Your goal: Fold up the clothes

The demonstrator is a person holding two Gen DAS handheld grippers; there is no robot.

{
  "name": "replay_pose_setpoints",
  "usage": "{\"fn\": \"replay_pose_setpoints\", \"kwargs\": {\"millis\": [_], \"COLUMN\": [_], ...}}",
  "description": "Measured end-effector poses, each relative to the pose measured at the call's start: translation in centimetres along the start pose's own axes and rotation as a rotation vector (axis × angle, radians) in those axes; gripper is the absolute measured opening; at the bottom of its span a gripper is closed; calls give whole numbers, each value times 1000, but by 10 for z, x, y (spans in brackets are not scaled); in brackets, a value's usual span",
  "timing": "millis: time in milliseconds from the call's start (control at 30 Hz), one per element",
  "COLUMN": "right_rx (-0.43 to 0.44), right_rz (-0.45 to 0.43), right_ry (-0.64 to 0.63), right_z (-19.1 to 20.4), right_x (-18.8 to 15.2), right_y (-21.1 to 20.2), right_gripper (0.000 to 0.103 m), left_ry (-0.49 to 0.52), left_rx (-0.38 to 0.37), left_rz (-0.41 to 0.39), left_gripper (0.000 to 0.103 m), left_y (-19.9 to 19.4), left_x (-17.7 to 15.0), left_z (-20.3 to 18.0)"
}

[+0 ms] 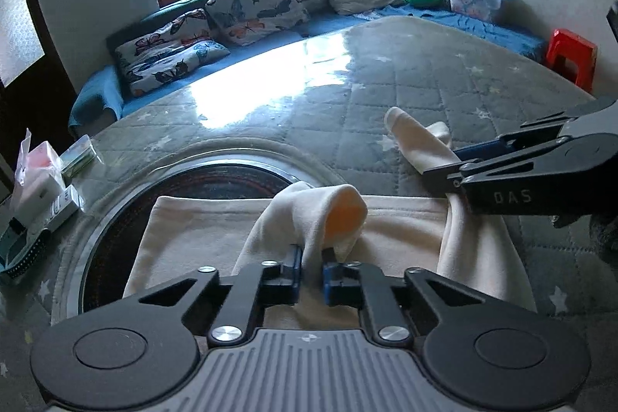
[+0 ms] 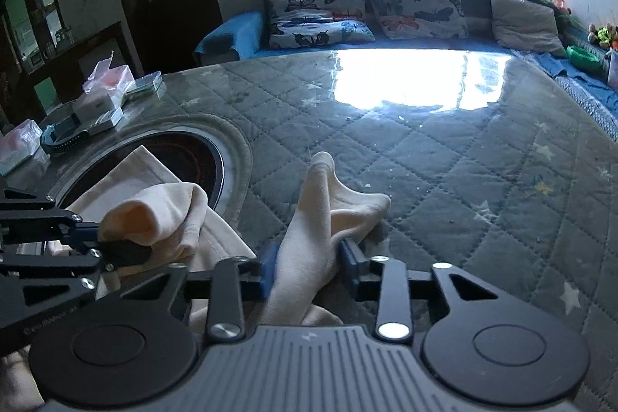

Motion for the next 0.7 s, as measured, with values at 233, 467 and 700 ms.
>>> {"fn": "replay_pose_setpoints", "kwargs": {"millis": [233,467,700], "right_rx": [-16,-36,-68], "right_rz": [-31,-64,-89], "right_ry": [4,4,5], "right_z": [-1,-1,-4], "right_x": [-2,-7,-19], "right_y": [-12,-27,-46], "right_gripper": [12,10,10], "left_ry": [-74,-226,-363], "left_rx": [19,67,172], "left_rz": [-45,-127,-170], "left_gripper": [7,7,7], "left_y": [-20,-64,-108], "left_x": [-9,-32,-83], "left_z": [23,74,128]}}
Point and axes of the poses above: each gripper's, at about its wrist camera, not at the fingertips, and y roughly the way its jaws point, z to its left, x to its top, the point moved 2 cm from there along y, roughly the way its jaws point, and after that the axes turned 11 degrees about z, right-handed, at the moved point
